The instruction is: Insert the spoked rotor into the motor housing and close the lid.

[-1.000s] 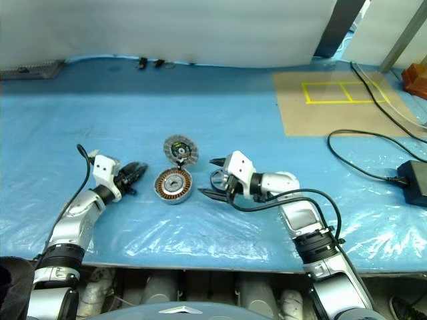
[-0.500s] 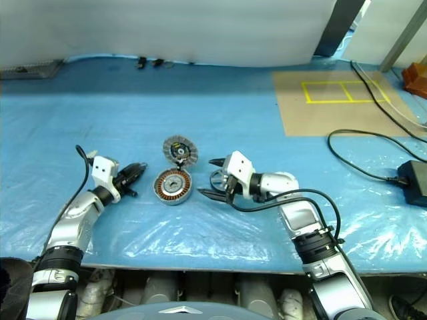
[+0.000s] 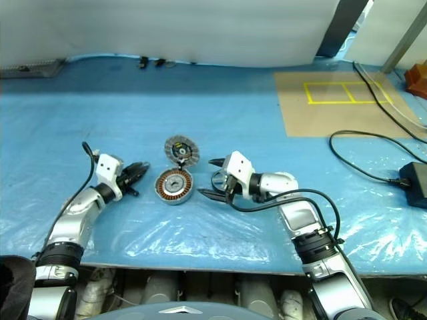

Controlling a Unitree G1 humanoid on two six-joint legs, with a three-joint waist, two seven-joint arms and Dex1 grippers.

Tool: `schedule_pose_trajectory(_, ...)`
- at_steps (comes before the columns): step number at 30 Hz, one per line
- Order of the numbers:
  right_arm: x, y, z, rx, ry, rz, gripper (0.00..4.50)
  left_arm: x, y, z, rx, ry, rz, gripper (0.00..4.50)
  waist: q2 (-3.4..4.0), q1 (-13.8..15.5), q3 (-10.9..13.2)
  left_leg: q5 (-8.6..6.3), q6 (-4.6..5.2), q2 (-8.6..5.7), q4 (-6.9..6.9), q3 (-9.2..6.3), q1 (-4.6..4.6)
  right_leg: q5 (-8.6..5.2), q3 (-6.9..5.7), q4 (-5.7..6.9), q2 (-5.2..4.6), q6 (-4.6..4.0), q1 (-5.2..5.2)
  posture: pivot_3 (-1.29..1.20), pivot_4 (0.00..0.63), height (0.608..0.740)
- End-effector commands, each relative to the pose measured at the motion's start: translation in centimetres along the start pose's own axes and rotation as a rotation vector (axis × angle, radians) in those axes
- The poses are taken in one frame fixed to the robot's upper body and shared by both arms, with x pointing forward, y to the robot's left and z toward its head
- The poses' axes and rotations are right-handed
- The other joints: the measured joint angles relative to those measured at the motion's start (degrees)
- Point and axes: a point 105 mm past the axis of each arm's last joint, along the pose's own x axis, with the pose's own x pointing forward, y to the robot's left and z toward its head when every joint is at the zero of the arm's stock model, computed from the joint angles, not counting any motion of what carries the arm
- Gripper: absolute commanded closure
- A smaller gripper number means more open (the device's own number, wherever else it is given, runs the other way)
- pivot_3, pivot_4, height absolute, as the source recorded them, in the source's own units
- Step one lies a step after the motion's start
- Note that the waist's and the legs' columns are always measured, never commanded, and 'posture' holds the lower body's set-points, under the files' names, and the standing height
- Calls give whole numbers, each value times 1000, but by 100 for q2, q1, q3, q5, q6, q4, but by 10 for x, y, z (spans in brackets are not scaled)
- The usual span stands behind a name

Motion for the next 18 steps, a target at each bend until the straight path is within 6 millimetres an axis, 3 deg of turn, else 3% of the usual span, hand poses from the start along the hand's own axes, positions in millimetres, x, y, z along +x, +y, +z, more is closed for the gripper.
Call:
schedule_pose_trajectory(1,2,1,8,-22,-22,2,0,-3,2,-13,2,66,5,3360,0,-1,0,0,0,0,0,0,0,0,0,0,0,0,0,0,150,740)
schedule_pose_trajectory(14,3,1,5,-21,-13,4,0,-7,-2,-12,-58,66,-32,3360,0,-1,0,0,0,0,-1,0,4,0,0,-4,0,0,5,0,150,740)
schedule_pose_trajectory(18,4,2,5,-21,-14,6,0,-7,-3,-11,-59,69,-33,2563,0,-2,0,0,0,0,-4,0,4,0,0,-8,0,0,5,0,150,740)
